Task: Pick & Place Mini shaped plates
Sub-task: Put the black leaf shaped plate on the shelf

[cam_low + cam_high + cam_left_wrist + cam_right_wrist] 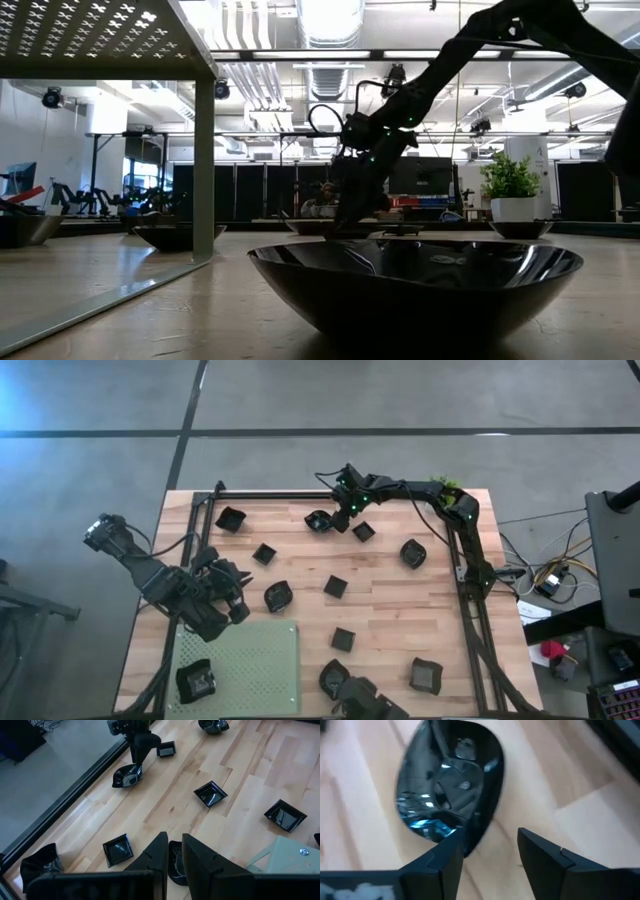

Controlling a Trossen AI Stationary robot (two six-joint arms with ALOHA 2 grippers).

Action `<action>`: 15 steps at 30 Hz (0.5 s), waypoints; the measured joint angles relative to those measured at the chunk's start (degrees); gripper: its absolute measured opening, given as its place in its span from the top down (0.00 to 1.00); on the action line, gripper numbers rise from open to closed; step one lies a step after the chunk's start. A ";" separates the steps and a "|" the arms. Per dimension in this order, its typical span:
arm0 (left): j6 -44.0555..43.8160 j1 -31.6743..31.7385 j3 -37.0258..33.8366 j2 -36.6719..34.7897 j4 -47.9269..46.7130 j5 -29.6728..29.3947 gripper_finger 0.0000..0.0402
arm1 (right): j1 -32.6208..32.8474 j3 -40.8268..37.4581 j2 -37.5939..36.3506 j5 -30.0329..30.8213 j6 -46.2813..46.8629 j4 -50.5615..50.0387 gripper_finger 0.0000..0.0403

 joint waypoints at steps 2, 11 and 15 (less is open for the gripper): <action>0.00 -0.01 0.00 0.02 0.01 0.01 0.88 | 0.06 -0.20 0.00 -0.42 0.04 -0.12 0.61; 0.00 -0.01 0.00 0.00 0.04 -0.01 0.88 | 0.00 -0.23 0.00 -0.49 1.66 -0.02 0.74; 0.00 -0.01 0.00 0.00 0.04 -0.01 0.88 | 0.02 -0.25 0.00 -0.48 2.89 -0.02 0.79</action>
